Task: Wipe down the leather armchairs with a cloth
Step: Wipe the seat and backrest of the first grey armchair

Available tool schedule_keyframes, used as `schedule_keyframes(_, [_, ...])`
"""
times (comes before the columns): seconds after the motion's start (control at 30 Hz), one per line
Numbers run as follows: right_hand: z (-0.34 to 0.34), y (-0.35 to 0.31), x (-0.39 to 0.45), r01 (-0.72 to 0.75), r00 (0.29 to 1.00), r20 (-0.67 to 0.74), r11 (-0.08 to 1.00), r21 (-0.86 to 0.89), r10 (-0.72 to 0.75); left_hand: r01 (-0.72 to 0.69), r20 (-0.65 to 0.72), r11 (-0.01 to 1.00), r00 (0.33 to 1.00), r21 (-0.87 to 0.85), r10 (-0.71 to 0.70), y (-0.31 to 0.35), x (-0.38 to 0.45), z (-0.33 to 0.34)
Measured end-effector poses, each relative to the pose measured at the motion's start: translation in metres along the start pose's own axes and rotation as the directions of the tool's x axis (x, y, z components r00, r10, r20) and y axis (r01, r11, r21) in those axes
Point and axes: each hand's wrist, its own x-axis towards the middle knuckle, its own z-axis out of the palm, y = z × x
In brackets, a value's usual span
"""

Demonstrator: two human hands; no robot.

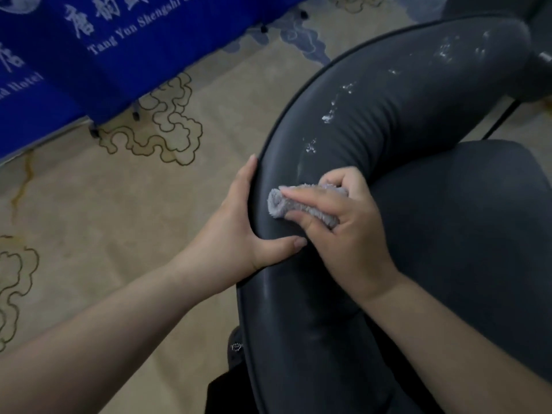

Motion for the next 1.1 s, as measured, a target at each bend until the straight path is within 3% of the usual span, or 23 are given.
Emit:
schedule_keyframes(0.1, [0.002,0.015,0.054,-0.079,0.993,-0.095,0.992,-0.099,0.070,-0.025,0.074,1.000,0.997,0.006,0.025,0.001,0.019,-0.009])
schedule_keyframes(0.2, [0.005,0.022,0.084,-0.256,0.947,-0.204,0.967,-0.008,0.250,-0.040,0.138,0.999,0.990,-0.011,0.041,0.002,0.035,-0.016])
schedule_keyframes(0.33, [0.014,0.000,0.036,-0.221,0.953,-0.216,0.975,-0.022,0.211,-0.081,0.226,0.997,0.971,0.010,0.076,0.003,0.061,-0.028])
schedule_keyframes(0.43, [0.015,-0.001,0.045,-0.248,0.948,-0.226,0.965,-0.082,0.224,-0.136,0.265,0.990,0.957,0.042,0.120,0.002,0.073,-0.033])
schedule_keyframes(0.5, [0.012,0.008,0.076,-0.315,0.918,-0.293,0.940,-0.129,0.267,-0.159,0.289,0.986,0.948,0.057,0.136,0.003,0.077,-0.035])
schedule_keyframes(0.6, [0.012,0.014,0.097,-0.410,0.843,-0.398,0.911,-0.040,0.362,-0.161,0.323,0.987,0.935,0.027,0.144,0.004,0.087,-0.037])
schedule_keyframes(0.77, [0.020,0.011,0.064,-0.347,0.866,-0.401,0.936,-0.052,0.299,-0.177,0.349,0.984,0.923,0.007,0.163,0.008,0.114,-0.036])
schedule_keyframes(0.97, [0.000,0.046,0.140,-0.420,0.826,-0.466,0.897,-0.137,0.316,-0.237,0.381,0.970,0.903,0.052,0.200,0.021,0.152,-0.037])
schedule_keyframes(1.1, [0.005,0.043,0.120,-0.363,0.845,-0.478,0.915,-0.179,0.241,-0.262,0.417,0.958,0.888,0.114,0.193,0.033,0.177,-0.035])
